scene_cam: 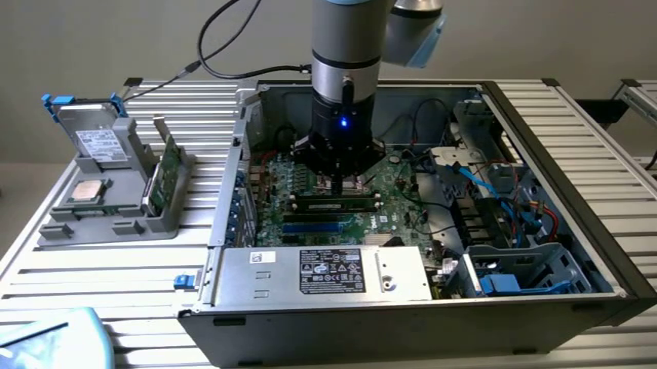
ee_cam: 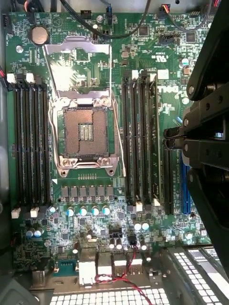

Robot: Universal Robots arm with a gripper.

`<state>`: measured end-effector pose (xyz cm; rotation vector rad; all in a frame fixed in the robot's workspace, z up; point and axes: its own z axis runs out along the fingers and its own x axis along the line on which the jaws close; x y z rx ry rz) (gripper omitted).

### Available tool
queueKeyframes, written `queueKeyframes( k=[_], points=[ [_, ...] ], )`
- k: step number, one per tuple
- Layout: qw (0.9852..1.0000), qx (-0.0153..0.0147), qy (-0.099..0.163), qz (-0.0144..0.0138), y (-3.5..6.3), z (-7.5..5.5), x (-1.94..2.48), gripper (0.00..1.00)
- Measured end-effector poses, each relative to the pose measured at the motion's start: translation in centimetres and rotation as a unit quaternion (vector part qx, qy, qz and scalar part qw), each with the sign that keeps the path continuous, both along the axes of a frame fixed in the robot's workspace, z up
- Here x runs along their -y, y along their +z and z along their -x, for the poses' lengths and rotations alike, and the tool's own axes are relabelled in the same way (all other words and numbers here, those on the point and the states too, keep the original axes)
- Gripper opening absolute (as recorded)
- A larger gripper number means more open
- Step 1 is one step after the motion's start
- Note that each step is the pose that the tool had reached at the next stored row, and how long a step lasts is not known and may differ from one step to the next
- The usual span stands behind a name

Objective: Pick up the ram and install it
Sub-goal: 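Press down the ram until it locks into place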

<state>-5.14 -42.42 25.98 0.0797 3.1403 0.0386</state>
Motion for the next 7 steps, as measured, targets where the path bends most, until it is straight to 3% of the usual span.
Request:
queueKeyframes(
  k=[7],
  points=[
    [1.0,0.0,0.0,0.0,0.0,0.0,0.0,0.11]
  ],
)
